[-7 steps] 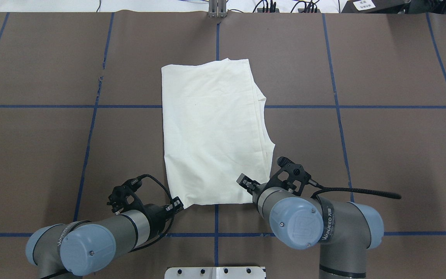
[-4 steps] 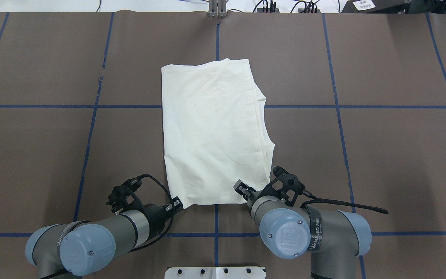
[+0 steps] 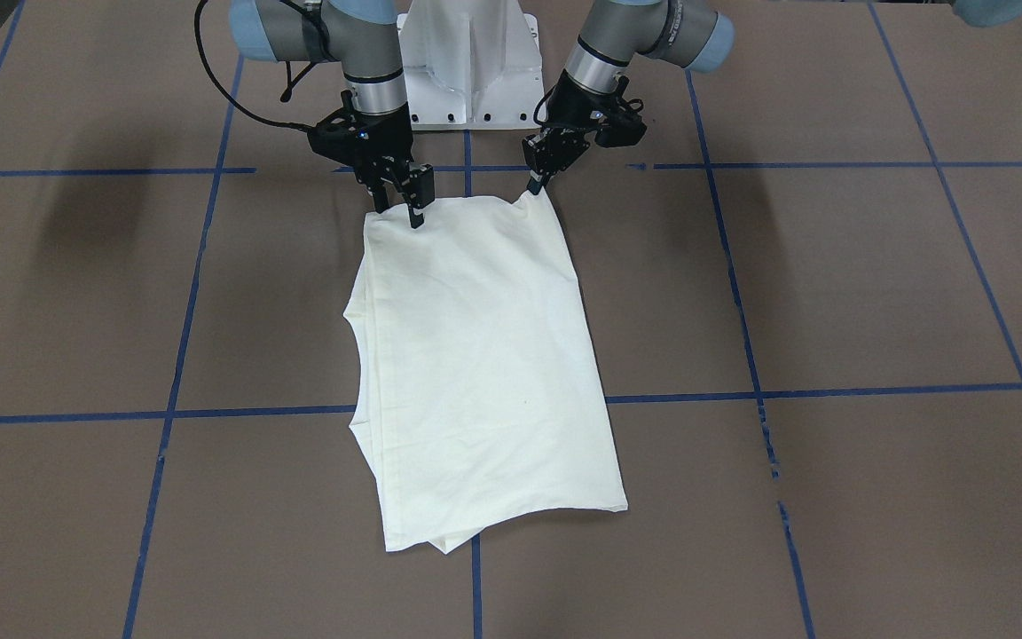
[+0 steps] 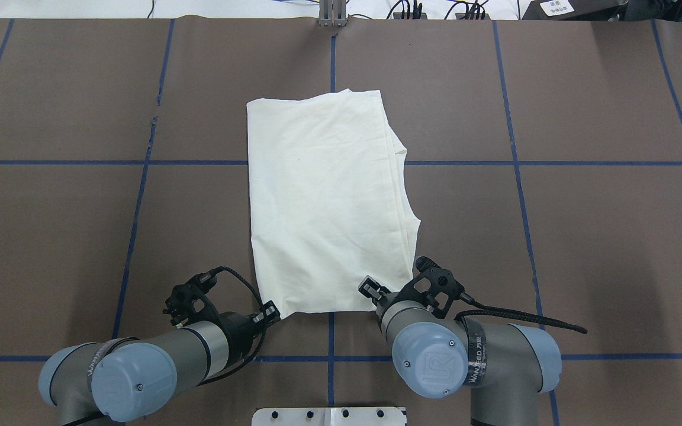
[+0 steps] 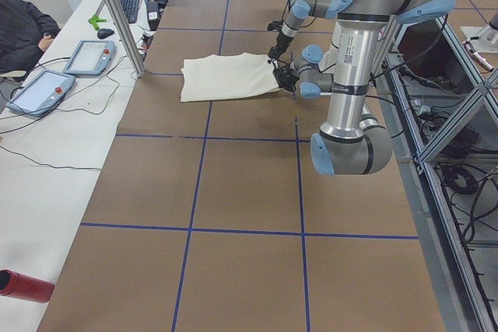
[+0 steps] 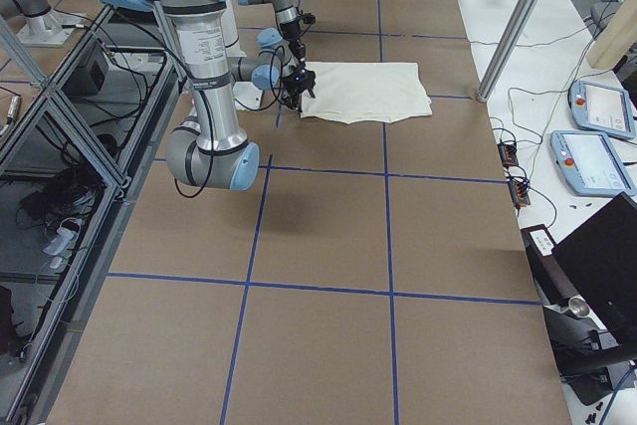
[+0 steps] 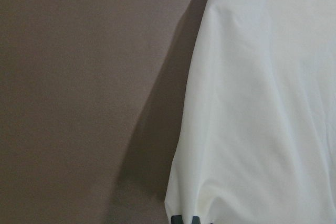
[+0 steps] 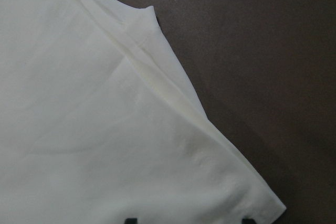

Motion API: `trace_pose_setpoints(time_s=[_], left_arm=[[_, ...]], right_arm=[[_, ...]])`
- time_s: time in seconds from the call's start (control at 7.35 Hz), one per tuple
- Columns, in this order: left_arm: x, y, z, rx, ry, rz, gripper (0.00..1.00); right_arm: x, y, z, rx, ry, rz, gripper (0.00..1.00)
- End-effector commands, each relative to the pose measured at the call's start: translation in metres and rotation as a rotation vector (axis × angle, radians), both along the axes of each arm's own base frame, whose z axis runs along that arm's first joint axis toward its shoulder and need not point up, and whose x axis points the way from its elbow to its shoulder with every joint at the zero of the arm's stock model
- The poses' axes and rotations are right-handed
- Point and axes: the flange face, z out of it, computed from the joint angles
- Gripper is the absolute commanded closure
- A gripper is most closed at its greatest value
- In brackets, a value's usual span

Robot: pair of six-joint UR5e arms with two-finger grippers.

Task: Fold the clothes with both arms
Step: 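Lower both grippers and grasp the near corners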

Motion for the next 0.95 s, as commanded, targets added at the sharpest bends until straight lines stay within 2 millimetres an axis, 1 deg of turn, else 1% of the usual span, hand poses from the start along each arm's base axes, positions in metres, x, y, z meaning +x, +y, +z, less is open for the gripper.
trace_pose_setpoints(time_s=[0.0, 0.14, 0.27, 0.68, 0.82], left_arm=[[0.000, 0.000, 0.000, 0.000, 0.000, 0.000, 1.00], [0.000, 0.000, 0.000, 0.000, 0.000, 0.000, 1.00], [0.000, 0.000, 0.000, 0.000, -0.001, -0.001, 1.00], [0.000, 0.000, -0.002, 0.003, 0.003, 0.003, 1.00], [-0.011, 0.002, -0.014, 0.026, 0.011, 0.018, 1.00]], right_arm=[[-0.001, 0.000, -0.002, -0.003, -0.007, 0.006, 0.81], [-0.001, 0.000, -0.002, -0.003, -0.007, 0.006, 1.00], [-0.001, -0.001, -0.003, -0.003, -0.009, 0.010, 1.00], [0.007, -0.006, -0.020, 0.003, -0.045, 0.019, 1.00], [0.025, -0.006, -0.042, 0.011, -0.093, 0.022, 1.00]])
